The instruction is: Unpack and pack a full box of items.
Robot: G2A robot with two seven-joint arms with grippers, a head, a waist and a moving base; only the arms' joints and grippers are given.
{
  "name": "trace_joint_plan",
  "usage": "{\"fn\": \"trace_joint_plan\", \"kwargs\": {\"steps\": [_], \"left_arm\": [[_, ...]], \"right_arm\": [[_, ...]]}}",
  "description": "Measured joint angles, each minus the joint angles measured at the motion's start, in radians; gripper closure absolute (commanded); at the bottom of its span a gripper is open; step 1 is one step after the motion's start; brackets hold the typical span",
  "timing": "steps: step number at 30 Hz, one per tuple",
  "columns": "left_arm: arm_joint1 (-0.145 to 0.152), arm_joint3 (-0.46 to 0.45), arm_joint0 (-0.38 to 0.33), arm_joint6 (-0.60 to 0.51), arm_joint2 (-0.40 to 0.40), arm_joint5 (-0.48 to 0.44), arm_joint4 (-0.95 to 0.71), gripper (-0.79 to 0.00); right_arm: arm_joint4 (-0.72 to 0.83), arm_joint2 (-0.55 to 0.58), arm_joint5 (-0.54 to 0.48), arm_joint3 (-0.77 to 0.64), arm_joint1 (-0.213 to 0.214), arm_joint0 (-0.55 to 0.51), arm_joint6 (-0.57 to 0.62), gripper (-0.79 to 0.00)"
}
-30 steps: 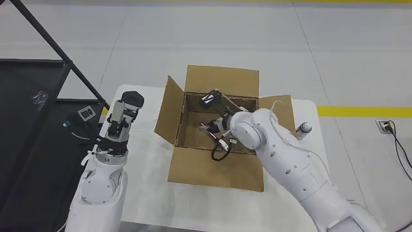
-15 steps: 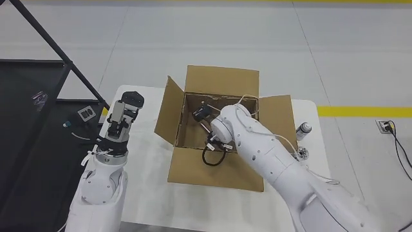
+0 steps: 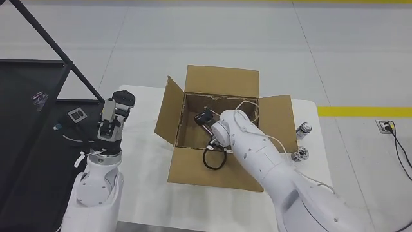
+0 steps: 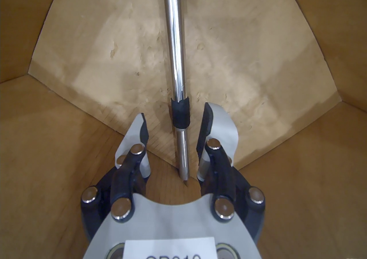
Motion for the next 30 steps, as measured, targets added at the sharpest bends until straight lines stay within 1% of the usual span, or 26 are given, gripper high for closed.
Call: {"fn": "trace_joint_plan", "kwargs": {"steps": [2, 7, 11, 19, 30], "left_arm": [[0.000, -0.001, 0.003, 0.016, -0.002, 0.001, 0.007, -0.785], [0.002, -0.010, 0.019, 0.042, -0.006, -0.003, 0.013, -0.785], [0.004, -0.018, 0.030, 0.049, -0.006, -0.004, 0.013, -0.785], [0.007, -0.025, 0.040, 0.063, -0.004, 0.000, 0.017, -0.785], [0.008, -0.027, 0.044, 0.068, -0.004, -0.001, 0.018, -0.785]], "right_arm": [[-0.002, 0.000, 0.015, 0.014, -0.009, 0.000, -0.009, -0.332], [-0.009, -0.002, 0.043, 0.050, -0.030, -0.001, -0.017, -0.351], [0.005, 0.010, 0.066, 0.077, -0.040, 0.000, -0.046, -0.311], [0.024, 0.030, 0.074, 0.116, -0.047, -0.001, -0.091, -0.265], [0.027, 0.036, 0.072, 0.124, -0.048, -0.003, -0.098, -0.252]]}}
